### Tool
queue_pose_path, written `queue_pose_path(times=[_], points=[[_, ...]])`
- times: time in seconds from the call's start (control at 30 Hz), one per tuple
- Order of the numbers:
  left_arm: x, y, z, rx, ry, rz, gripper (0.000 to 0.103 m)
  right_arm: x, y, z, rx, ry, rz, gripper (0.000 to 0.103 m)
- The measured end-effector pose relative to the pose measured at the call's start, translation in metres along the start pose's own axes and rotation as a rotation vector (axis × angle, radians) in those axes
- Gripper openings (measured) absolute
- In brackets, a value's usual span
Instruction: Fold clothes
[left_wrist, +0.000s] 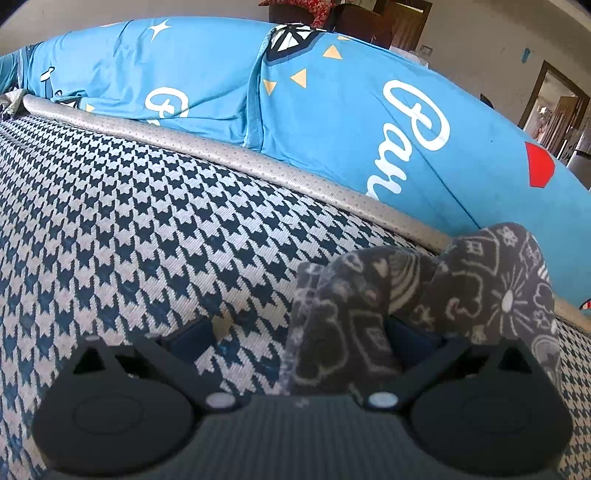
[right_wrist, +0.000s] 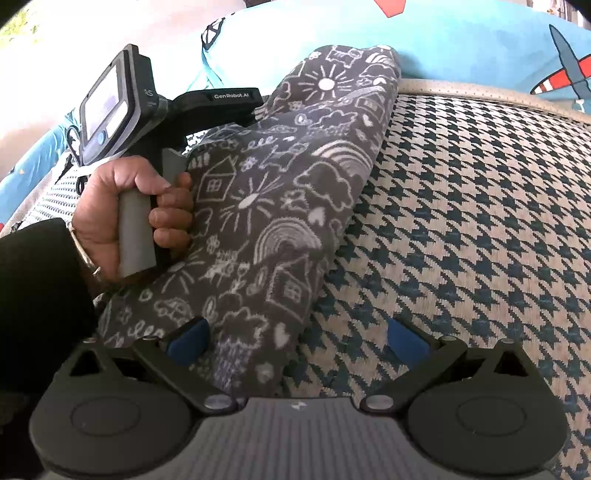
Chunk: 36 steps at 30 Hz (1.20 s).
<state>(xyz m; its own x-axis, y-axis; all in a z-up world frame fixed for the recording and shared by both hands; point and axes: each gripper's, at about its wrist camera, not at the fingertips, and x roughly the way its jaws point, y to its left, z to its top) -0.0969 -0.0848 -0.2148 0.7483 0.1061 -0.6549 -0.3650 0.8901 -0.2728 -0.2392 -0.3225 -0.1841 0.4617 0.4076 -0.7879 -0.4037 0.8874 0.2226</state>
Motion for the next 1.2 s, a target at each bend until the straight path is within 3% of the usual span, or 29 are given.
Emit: queue_pose_path(times=[0.6,0.97,1.13,1.2], points=[[-0.002,-0.002,0.001,-0.006,-0.017,0.001,0.103,0.001,0.001,-0.002,-0.047,0.009,0.01,0.103],[-0.004,-0.001,0.002,-0.008,-0.021,0.0,0.103,-0.023,-0.03,0.03,0.019,-0.127,0.037,0.101],[-0.005,-0.002,0.002,-0.01,-0.024,0.002,0.103,-0.019,-0.054,0.053,0.138,-0.17,0.092,0.095],[-0.005,-0.002,0.002,-0.009,-0.024,0.001,0.103,-0.014,-0.065,0.061,0.189,-0.17,0.127,0.087]])
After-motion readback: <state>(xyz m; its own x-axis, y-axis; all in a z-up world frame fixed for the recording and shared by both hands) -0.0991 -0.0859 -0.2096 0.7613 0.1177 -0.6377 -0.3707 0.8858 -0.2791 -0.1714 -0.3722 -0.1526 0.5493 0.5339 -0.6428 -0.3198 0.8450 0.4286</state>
